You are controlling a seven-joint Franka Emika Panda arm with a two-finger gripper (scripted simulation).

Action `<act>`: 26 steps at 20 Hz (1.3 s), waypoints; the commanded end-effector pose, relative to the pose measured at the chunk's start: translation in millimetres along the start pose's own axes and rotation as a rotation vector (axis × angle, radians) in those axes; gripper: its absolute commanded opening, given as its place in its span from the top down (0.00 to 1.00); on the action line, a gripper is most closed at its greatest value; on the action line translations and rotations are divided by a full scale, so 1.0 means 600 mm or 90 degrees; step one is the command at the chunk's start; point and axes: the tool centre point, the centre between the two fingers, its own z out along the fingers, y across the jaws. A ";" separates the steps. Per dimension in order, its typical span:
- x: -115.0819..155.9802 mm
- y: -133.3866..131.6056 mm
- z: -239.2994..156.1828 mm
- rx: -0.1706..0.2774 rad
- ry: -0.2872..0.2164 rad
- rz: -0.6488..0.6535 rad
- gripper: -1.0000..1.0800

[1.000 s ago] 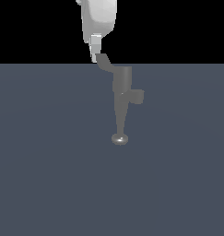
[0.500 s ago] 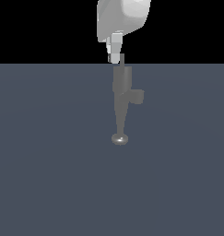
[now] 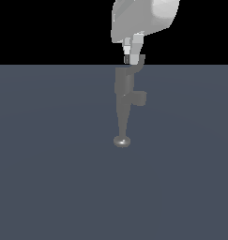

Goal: Turn on the faucet by rotating a designated handle.

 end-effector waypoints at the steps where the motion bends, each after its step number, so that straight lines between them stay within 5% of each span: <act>1: 0.034 0.004 0.002 0.000 0.000 0.009 1.00; 10: 0.117 0.008 0.003 -0.003 -0.001 0.013 1.00; 12: 0.084 -0.005 0.000 -0.001 0.000 -0.008 1.00; 26: 0.153 -0.056 0.002 -0.002 0.000 0.003 1.00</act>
